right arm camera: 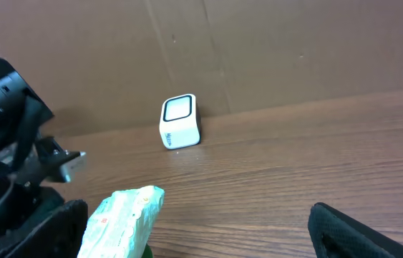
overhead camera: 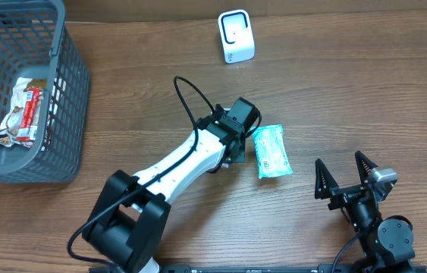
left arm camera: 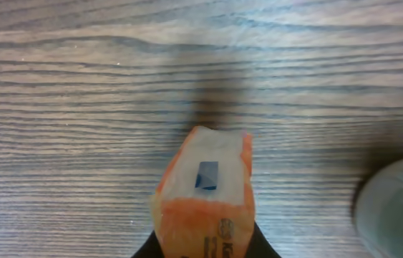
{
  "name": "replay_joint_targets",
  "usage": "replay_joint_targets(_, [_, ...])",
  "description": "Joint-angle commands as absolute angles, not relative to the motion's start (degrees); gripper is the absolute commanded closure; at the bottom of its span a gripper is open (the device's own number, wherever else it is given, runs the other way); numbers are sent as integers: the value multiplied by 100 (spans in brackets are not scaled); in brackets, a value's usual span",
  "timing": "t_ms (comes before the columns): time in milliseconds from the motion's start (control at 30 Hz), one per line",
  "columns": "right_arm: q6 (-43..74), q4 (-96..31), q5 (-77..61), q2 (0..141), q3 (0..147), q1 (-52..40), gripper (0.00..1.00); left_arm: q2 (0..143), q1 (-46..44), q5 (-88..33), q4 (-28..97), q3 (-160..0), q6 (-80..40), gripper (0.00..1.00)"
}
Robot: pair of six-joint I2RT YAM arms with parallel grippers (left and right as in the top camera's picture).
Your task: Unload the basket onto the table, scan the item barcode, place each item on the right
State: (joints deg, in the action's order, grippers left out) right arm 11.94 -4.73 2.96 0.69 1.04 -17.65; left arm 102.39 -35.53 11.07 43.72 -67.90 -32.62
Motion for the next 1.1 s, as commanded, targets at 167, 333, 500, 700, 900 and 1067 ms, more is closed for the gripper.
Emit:
replay_joint_targets(167, [1170, -454, 283, 40, 47, -1750, 0, 10425, -3529, 1258, 4348, -6875, -3192, 67])
replay_joint_targets(333, [1170, -454, 283, 40, 47, -1750, 0, 10425, -3527, 1260, 4351, -6875, -3192, 54])
replay_joint_targets(500, [1170, -454, 283, 40, 47, -1750, 0, 10416, -3516, 1260, 4392, -6919, -3190, 40])
replay_joint_targets(700, [1170, -454, 285, 40, 47, -1750, 0, 10407, -3286, 1264, 5151, -7948, -3087, 42])
replay_joint_targets(900, [1173, -454, 283, 40, 47, -1750, 0, 10407, -2989, 585, 6252, -9623, -2995, 39])
replay_joint_targets(1067, [1170, -454, 283, 40, 47, -1750, 0, 10447, -2969, -668, 6438, -9756, -2917, 45])
